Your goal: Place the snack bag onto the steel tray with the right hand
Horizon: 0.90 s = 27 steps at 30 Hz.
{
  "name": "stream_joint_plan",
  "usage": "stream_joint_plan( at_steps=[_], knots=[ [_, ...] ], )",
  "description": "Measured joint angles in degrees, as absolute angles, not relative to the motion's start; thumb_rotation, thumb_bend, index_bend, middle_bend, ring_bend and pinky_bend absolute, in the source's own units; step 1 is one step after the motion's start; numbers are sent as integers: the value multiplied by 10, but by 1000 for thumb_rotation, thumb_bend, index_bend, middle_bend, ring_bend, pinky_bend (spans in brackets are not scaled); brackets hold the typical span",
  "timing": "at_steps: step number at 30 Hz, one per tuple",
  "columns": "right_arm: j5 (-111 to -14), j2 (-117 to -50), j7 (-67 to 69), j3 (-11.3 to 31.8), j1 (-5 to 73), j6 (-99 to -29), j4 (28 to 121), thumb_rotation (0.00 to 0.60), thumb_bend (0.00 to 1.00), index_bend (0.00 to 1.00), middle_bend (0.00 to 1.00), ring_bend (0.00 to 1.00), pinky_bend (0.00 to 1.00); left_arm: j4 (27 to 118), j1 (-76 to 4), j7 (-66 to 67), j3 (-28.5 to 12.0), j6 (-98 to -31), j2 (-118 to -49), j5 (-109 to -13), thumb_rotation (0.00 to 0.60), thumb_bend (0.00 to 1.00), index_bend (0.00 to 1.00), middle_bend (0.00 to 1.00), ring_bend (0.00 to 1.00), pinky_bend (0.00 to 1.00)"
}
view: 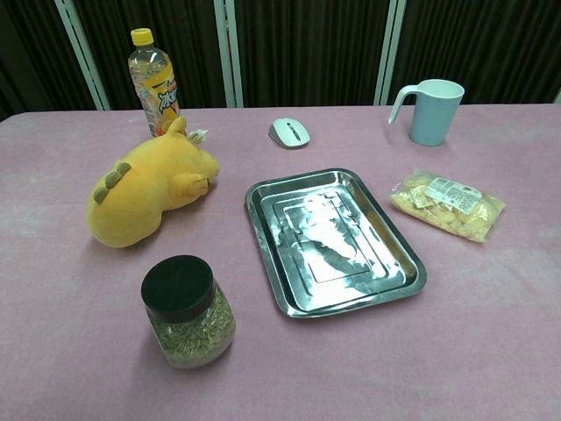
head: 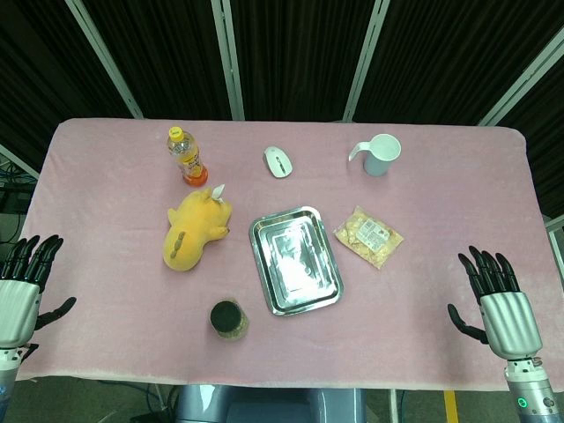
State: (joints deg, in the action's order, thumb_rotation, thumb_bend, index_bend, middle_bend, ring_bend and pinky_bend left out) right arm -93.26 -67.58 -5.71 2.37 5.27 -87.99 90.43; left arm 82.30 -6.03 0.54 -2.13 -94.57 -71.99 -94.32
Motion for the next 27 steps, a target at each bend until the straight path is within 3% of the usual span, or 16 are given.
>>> stream_joint_plan(
  at_steps=[15,27],
  knots=[
    [-925,-675,-56,15,64,-837,917,523,396,0,14,0,0,818,-52,6,-19,-955,-726,-956,600,45,0,83,19,63],
    [-881,-693,-133,60,178,-667,960,523,397,0,14,0,0,809,-52,-12,-25,-977,-724,-970,600,45,0,84,19,63]
  ],
)
